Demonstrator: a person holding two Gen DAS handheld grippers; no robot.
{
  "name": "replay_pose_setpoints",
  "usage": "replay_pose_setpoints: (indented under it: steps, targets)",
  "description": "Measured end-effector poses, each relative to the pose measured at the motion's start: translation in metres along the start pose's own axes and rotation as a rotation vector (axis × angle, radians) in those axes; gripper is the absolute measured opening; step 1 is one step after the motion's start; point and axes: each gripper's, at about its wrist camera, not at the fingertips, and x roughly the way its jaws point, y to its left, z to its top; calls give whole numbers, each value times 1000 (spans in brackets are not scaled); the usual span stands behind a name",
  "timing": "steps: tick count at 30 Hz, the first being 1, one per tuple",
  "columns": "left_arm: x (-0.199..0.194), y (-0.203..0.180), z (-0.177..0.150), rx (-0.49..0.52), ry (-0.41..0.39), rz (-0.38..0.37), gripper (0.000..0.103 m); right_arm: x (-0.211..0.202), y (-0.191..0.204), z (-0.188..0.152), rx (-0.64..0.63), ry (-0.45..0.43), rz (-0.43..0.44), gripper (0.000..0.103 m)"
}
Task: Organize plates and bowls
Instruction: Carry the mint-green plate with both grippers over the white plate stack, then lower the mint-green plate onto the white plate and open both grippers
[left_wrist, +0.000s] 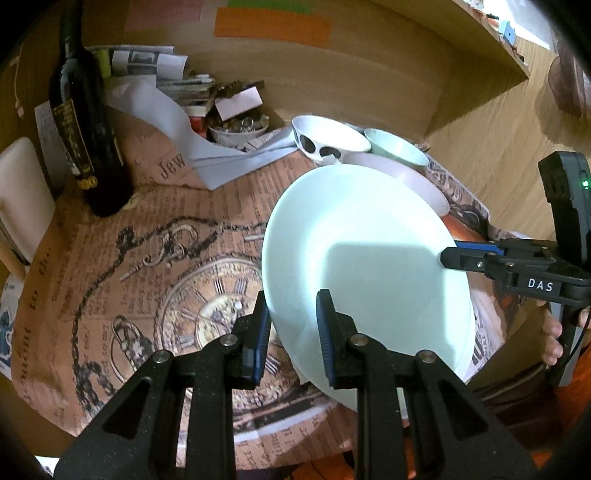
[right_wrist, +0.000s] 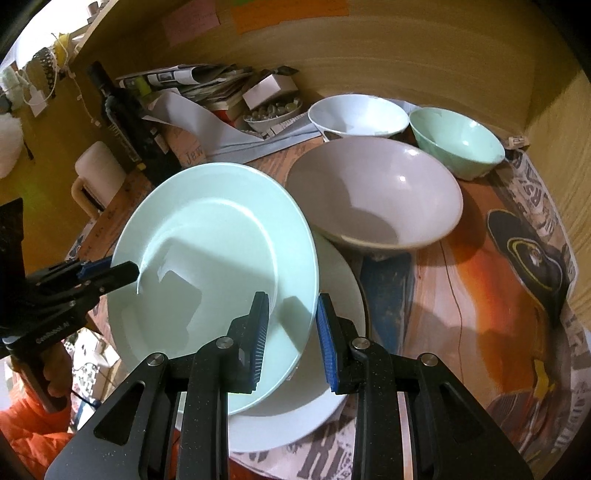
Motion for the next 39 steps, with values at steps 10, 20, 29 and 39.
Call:
replay_pose_setpoints:
  steps: [10,20,29,39]
  targets:
    - [4,-8,-11,41,45,21,24,-2,-2,-14,5,6,8,24]
    - [12,-10,-10,48,57,23,24,1,-8,-21,29,20,11,24]
    - [22,-13,-7,64,74,34,24,4,-10,-24,31,35,-4,24]
    - [35,-11,-1,57,100,21,25,4,-13,-25,46,28,-9,24]
